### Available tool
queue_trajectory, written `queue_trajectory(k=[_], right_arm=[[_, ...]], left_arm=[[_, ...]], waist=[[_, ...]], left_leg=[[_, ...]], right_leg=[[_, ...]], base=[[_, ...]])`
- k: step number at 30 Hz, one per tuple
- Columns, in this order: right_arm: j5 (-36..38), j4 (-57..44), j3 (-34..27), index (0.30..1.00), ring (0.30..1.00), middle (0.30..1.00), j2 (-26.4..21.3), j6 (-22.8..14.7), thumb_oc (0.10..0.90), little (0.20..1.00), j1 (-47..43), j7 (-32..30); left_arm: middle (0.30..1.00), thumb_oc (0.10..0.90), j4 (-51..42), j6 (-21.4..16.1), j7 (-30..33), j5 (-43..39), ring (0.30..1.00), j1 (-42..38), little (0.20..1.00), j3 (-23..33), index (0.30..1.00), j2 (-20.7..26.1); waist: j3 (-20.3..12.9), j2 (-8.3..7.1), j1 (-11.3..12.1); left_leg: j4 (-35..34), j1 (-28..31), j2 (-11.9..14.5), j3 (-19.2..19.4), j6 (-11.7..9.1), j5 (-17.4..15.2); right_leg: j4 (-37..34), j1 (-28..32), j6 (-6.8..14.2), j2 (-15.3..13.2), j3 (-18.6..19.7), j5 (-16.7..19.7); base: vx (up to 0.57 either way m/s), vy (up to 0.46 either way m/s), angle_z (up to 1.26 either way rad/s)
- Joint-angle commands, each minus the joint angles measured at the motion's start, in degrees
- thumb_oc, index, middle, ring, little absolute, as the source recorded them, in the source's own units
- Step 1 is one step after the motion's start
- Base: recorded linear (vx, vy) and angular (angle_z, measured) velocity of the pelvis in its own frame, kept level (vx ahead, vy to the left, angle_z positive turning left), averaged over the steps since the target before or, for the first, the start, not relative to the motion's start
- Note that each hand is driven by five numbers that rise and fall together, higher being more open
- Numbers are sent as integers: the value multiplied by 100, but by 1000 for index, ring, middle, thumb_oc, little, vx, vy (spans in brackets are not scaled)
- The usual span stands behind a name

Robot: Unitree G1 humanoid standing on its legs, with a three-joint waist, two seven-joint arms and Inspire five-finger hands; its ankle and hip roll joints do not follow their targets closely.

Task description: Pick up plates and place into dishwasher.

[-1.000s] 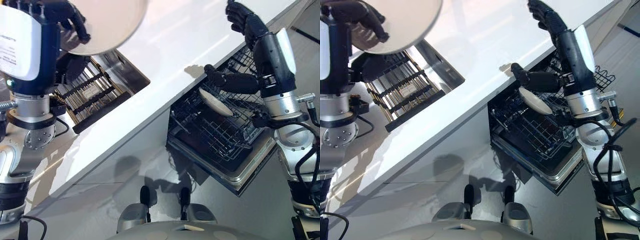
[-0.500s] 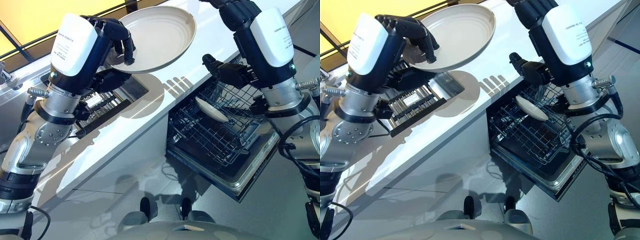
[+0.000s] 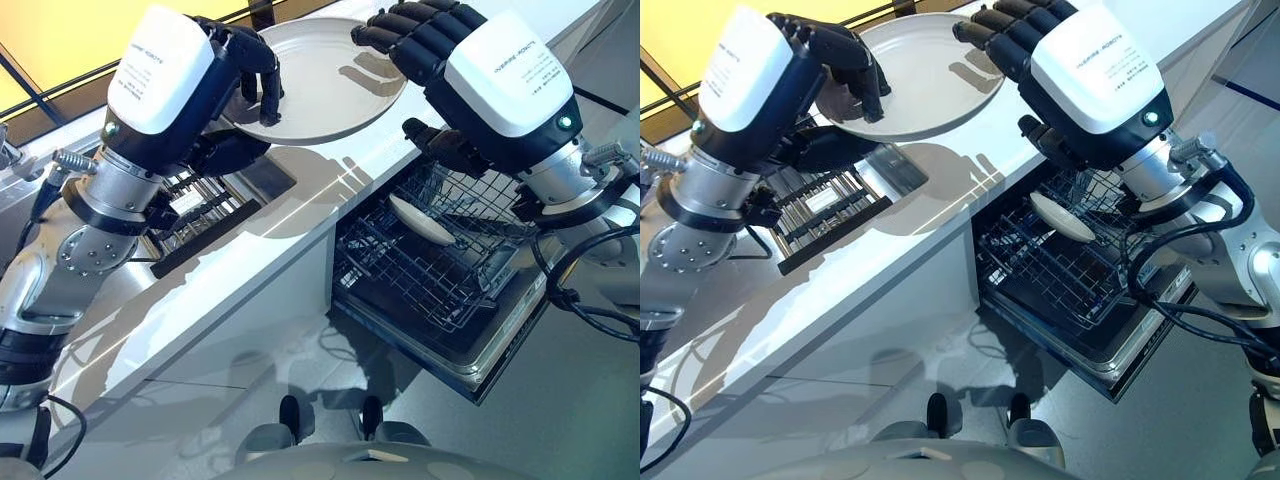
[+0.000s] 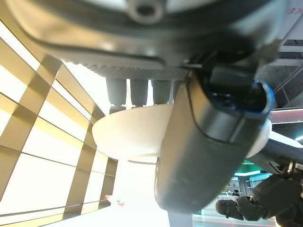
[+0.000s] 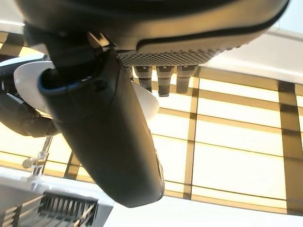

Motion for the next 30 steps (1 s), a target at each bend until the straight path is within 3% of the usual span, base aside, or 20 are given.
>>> queue_trajectory(k=[1,6,7,8,14,18,22,26,27,30], right_arm=[[366,-199,269,900,900,900,-120,-64,800,900,-748,-117],[550,-241,423,900,900,900,-79,-99,800,900,-824,236],[741,-258,479,549,549,549,-90,-51,391,491,-843,403],[1055,-283,515,300,300,300,-105,-9,100,200,-854,467],[1184,-173,607,300,300,300,299,-8,100,200,-795,257],[1110,-140,703,300,300,300,481,34,100,200,-820,127],[1127,-66,590,300,300,300,607,79,100,200,-684,-103],[1075,19,460,300,300,300,889,123,100,200,-505,-453],[1031,46,459,300,300,300,955,139,100,200,-487,-573],[981,143,370,300,300,300,1091,136,100,200,-421,-891]], left_arm=[[300,100,-214,-91,203,-570,300,-768,200,-157,300,199],[300,100,-238,-135,205,-554,300,-747,200,-208,300,174],[300,100,-241,-169,221,-590,300,-751,200,-227,300,174],[300,100,-260,-204,218,-686,300,-762,200,-250,300,172],[300,100,-298,-358,-519,-1677,300,-677,200,-404,300,-204],[300,100,-299,-470,-379,-1609,300,-611,200,-462,300,-412],[300,100,-323,-836,-362,-2036,300,-548,200,-392,300,-600],[300,100,-415,-968,-1263,-3188,300,-542,200,-535,300,-1040],[319,122,-426,-885,-1444,-3427,319,-551,222,-608,319,-1154],[540,380,-346,-572,-1647,-3868,540,-565,480,-726,540,-1389]], waist=[[-799,-68,60],[-820,-74,82],[-828,-77,86],[-835,-82,89],[-819,-110,111],[-790,-134,110],[-770,-147,111],[-771,-124,80],[-773,-111,72],[-778,-76,35]], left_leg=[[237,129,-523,-23,404,-923],[211,129,-518,-57,394,-905],[198,124,-515,-65,392,-896],[193,118,-506,-68,385,-883],[327,92,-509,-112,392,-955],[546,56,-525,-83,425,-1073],[632,40,-520,-66,428,-1106],[426,67,-484,-109,393,-947],[356,82,-468,-117,376,-908],[263,83,-437,-123,327,-834]], right_leg=[[1054,-233,150,393,-48,-976],[1015,-215,147,403,-46,-967],[1005,-213,145,406,-43,-967],[993,-210,140,409,-48,-962],[936,-193,110,424,19,-937],[909,-172,74,440,80,-926],[890,-149,40,464,91,-912],[859,-168,33,502,73,-851],[849,-162,39,506,61,-853],[835,-163,47,517,39,-855]], base=[[0,0,0],[0,0,0],[0,0,0],[0,0,0],[9,-26,2],[0,0,0],[-9,-33,-2],[-41,-32,-1],[0,0,0],[0,0,0]])
